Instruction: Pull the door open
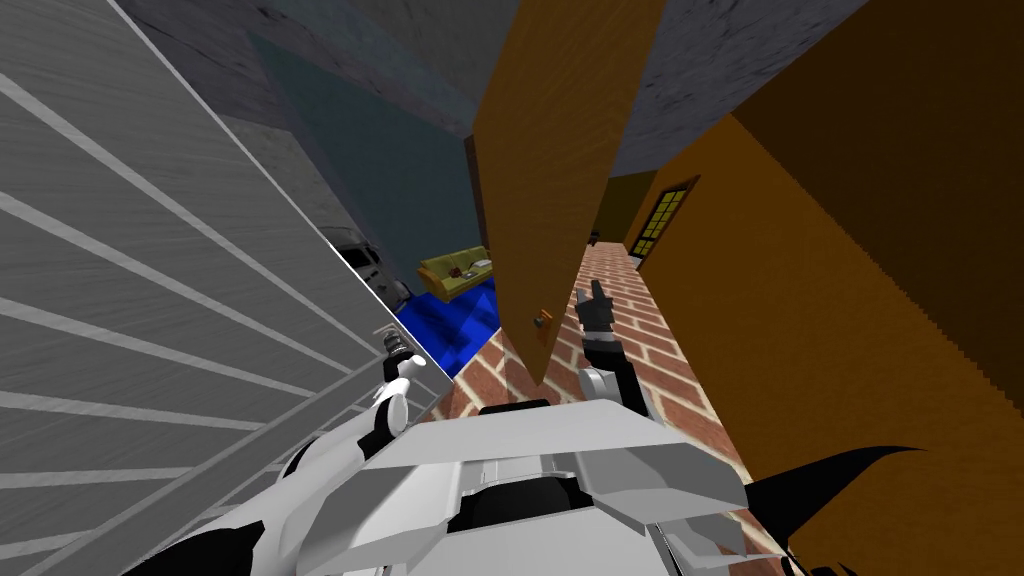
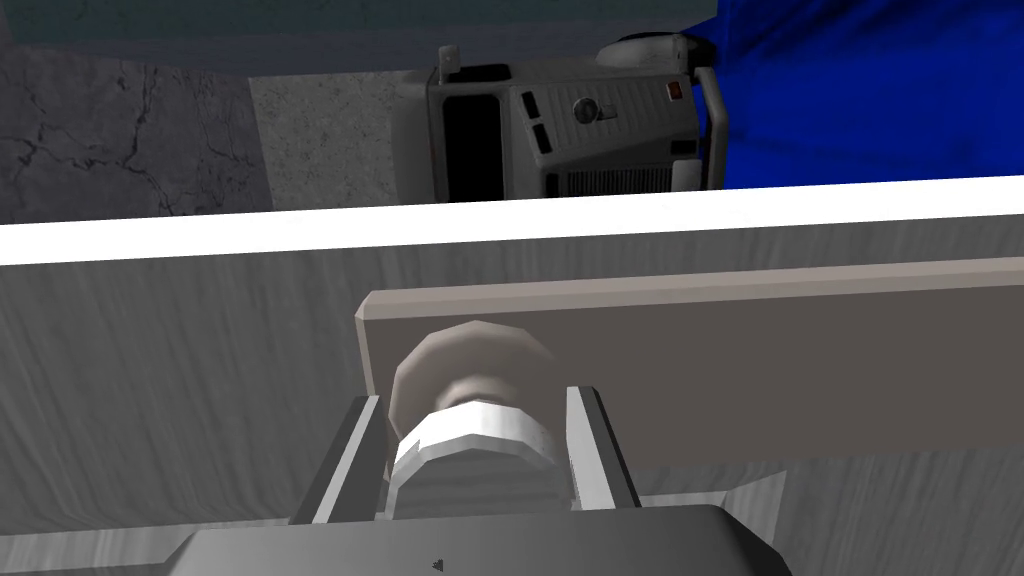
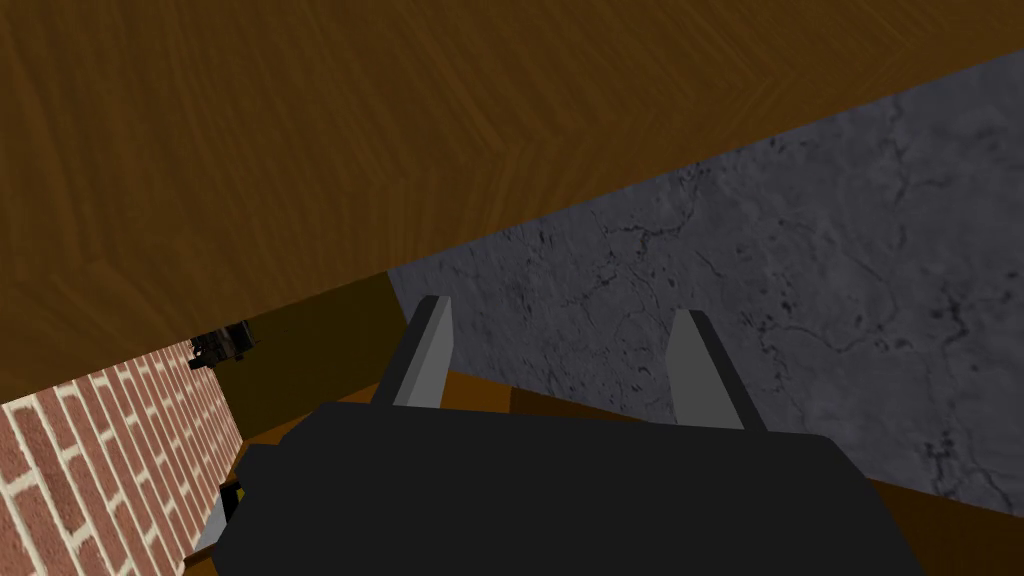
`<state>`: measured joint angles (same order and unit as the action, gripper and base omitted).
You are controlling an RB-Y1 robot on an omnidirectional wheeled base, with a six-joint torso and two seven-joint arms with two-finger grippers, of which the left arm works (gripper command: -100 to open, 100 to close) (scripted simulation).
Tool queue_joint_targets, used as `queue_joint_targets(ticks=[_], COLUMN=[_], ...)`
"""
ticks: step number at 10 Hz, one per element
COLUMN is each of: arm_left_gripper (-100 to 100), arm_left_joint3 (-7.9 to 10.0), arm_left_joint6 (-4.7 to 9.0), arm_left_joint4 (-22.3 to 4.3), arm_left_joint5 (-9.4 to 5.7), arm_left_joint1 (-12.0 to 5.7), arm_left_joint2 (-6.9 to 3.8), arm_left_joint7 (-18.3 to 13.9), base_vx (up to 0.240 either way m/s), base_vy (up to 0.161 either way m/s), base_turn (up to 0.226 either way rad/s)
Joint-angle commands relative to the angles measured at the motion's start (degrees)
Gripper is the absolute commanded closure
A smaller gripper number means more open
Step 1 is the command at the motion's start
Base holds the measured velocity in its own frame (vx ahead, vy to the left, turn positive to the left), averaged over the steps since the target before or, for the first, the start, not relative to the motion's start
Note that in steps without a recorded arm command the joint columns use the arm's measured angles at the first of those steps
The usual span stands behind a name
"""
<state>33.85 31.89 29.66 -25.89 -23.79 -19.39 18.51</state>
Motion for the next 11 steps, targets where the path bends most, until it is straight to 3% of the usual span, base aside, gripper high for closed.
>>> queue_joint_targets(ticks=[1, 3, 7, 11], arm_left_gripper=[100, 100, 100, 100], arm_left_joint3=[-1.3, -3.1, -4.5, -7.3], arm_left_joint6=[-0.36, -0.83, -1.09, -1.48], arm_left_joint4=[0.19, 0.67, 0.5, 0.89], arm_left_joint5=[0.71, 1.7, 2.41, 3.89], arm_left_joint1=[0.2, -0.23, -0.95, -1.39], arm_left_joint2=[0.39, 0.79, 1.16, 2.18], arm_left_joint7=[-1.13, -2.25, -3.0, -4.68], base_vx=[-0.259, -0.252, -0.169, -0.214], base_vy=[-0.018, -0.017, -0.029, 0.006], base_turn=[-0.051, -0.049, -0.03, -0.05])
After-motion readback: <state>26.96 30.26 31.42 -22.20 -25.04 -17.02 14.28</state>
